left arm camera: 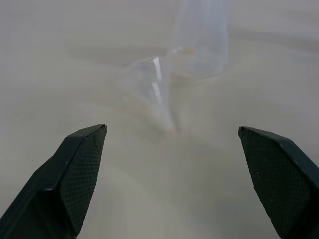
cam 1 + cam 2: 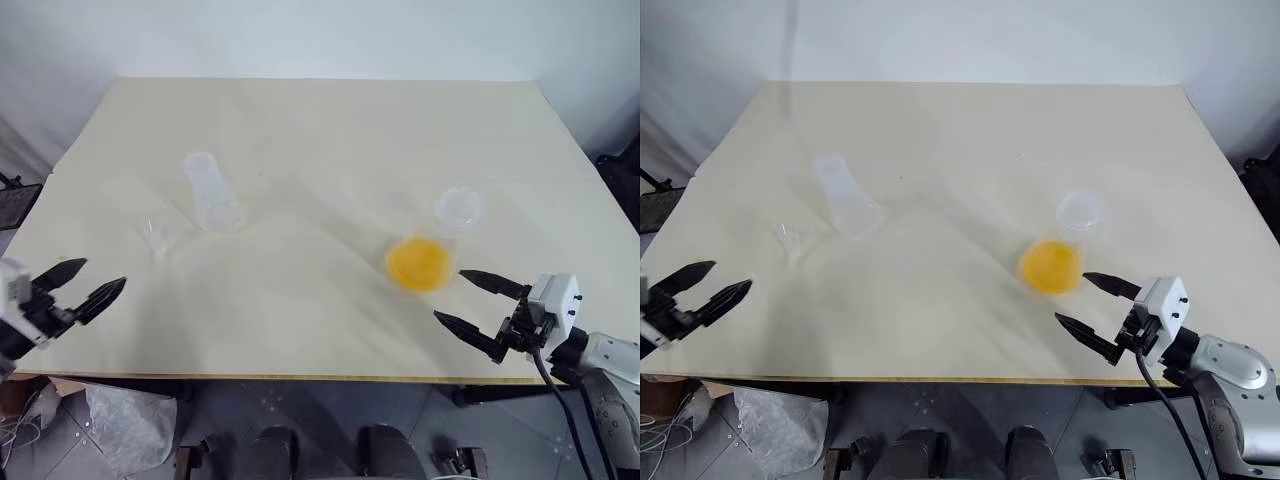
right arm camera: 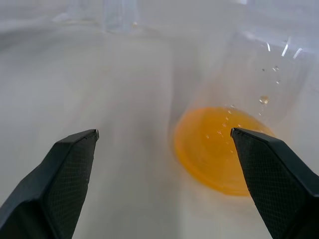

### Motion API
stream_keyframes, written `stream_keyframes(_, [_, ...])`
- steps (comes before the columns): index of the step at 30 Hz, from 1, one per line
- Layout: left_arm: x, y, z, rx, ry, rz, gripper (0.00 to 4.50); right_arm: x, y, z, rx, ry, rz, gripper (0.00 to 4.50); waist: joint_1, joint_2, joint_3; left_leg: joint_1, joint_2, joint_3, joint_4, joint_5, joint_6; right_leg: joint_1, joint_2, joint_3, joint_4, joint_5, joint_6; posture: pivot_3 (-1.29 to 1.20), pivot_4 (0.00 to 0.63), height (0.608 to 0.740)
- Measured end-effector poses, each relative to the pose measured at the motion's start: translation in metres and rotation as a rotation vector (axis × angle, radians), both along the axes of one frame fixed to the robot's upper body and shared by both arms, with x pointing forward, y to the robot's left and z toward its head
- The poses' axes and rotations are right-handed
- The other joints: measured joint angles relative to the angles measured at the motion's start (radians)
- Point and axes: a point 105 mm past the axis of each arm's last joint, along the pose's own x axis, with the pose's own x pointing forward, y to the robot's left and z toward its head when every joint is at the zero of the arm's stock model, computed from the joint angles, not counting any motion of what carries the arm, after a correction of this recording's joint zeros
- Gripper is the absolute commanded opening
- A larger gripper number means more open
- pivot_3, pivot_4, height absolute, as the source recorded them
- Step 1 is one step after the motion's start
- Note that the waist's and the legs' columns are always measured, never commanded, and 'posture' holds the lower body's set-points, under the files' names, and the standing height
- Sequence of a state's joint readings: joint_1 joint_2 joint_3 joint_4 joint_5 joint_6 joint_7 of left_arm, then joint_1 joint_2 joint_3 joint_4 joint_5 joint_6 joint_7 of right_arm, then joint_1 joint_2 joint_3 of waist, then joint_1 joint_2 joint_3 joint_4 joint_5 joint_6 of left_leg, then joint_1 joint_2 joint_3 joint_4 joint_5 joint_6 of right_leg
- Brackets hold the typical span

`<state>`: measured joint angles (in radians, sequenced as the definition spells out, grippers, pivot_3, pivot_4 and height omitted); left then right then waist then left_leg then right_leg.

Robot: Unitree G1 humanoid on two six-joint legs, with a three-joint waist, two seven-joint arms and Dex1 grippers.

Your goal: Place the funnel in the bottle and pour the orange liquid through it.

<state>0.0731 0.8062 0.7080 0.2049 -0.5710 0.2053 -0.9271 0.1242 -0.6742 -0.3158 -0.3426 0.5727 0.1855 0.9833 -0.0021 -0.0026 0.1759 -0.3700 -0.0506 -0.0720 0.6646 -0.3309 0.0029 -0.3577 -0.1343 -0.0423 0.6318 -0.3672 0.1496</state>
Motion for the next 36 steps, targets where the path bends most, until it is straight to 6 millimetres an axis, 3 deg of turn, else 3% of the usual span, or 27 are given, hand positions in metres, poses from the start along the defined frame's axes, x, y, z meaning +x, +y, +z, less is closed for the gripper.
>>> stream_keyframes(4, [-0.012, 0.003, 0.015, 0.033, -0.027, -0.017, 4.50, -0.007, 0.010, 0.014, -0.001, -0.020, 0.066, 4.45, 0.004, 0.000, 0.000, 0.000, 0.002, -0.001, 0.000, 0.000, 0.000, 0.002, -0.002, 0.002, -0.004, 0.000, -0.001, 0.00, 0.150, 0.740])
stream_keyframes(7, [-0.006, 0.000, 0.023, 0.033, -0.061, -0.036, 4.50, -0.007, 0.014, 0.020, -0.015, -0.032, 0.085, 4.45, 0.008, 0.000, 0.000, 0.000, 0.001, -0.001, 0.000, 0.000, 0.000, 0.002, -0.001, 0.003, -0.004, 0.001, -0.001, 0.00, 0.150, 0.740])
stream_keyframes(13, [0.033, -0.024, 0.046, 0.058, -0.118, -0.143, 4.50, -0.011, 0.037, 0.044, -0.022, -0.052, 0.135, 4.45, 0.004, 0.000, 0.000, 0.000, 0.001, -0.001, -0.001, 0.000, -0.001, 0.001, 0.001, 0.000, -0.003, 0.001, -0.001, 0.00, 0.150, 0.740])
stream_keyframes(17, [0.062, -0.037, 0.046, 0.058, -0.099, -0.189, 4.50, -0.011, 0.057, 0.047, -0.033, -0.026, 0.126, 4.45, 0.000, 0.000, 0.000, -0.001, 0.001, 0.000, -0.001, 0.000, -0.001, 0.000, 0.002, -0.003, 0.000, 0.001, -0.001, 0.00, 0.150, 0.740])
stream_keyframes(25, [0.114, -0.062, 0.070, 0.065, -0.134, -0.268, 4.50, -0.005, 0.093, 0.058, -0.009, -0.040, 0.043, 4.45, -0.001, -0.001, 0.001, -0.002, -0.001, 0.000, 0.000, 0.000, -0.001, -0.003, 0.001, -0.005, 0.010, 0.001, -0.001, 0.00, 0.150, 0.740])
stream_keyframes(36, [0.151, -0.092, 0.058, 0.080, -0.077, -0.326, 4.50, 0.004, 0.116, 0.055, 0.040, 0.007, -0.022, 4.45, -0.002, -0.005, 0.003, -0.002, -0.003, -0.001, 0.001, 0.000, 0.000, -0.005, 0.001, -0.007, 0.014, 0.001, -0.001, 0.00, 0.150, 0.740])
